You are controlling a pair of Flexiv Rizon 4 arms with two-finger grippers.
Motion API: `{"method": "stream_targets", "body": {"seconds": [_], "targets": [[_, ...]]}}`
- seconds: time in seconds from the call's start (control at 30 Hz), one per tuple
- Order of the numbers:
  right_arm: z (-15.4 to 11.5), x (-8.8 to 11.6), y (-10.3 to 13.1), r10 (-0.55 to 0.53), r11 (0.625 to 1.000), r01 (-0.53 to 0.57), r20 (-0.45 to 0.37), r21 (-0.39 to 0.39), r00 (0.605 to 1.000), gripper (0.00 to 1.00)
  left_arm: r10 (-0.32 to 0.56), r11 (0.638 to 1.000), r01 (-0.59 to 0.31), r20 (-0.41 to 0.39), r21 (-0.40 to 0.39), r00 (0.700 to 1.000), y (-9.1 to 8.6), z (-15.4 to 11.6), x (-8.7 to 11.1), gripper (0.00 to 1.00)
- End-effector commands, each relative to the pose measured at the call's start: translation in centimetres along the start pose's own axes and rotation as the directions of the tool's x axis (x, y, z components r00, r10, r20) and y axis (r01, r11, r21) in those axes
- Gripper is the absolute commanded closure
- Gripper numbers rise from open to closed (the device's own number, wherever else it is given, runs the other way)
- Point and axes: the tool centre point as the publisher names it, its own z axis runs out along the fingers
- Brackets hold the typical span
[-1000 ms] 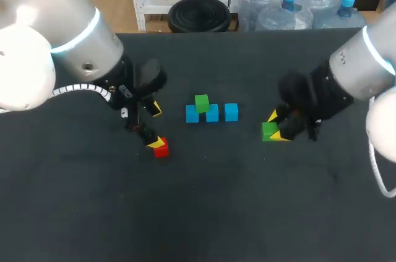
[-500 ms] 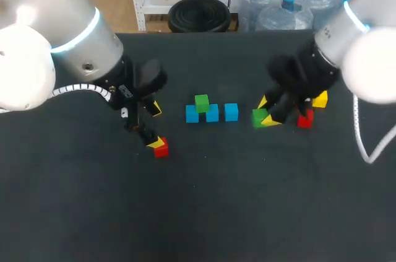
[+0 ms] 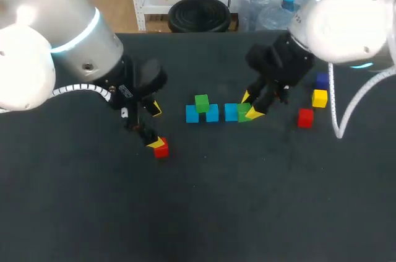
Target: Place the blue cubes, place green cubes on the blue cubes, place the yellow cubes on the green cubes, then place the red cubes on the yellow cubes, and place purple cube on the red cubes.
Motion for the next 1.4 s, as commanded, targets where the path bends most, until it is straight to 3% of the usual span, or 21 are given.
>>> {"method": "stream_targets", "body": {"seconds": [0.03,0.77,1.4], "targets": [[0.5,-0.4,-1.1,-0.001,0.995,0.000,-0.006,-0.097,1.000,1.00,0.003,1.000,-0.003,0.004,0.003,1.000,0.1,0.0,0.1,0.00],[1.9,-1.6,-3.4,0.036,0.998,-0.036,-0.005,-0.050,0.999,1.00,0.003,1.000,-0.003,0.004,0.003,1.000,0.1,0.0,0.1,0.00],[2.3,-1.9,-3.6,0.052,0.998,-0.051,0.008,-0.037,0.999,1.00,0.003,1.000,-0.003,0.004,0.003,1.000,0.1,0.0,0.1,0.00]]}}
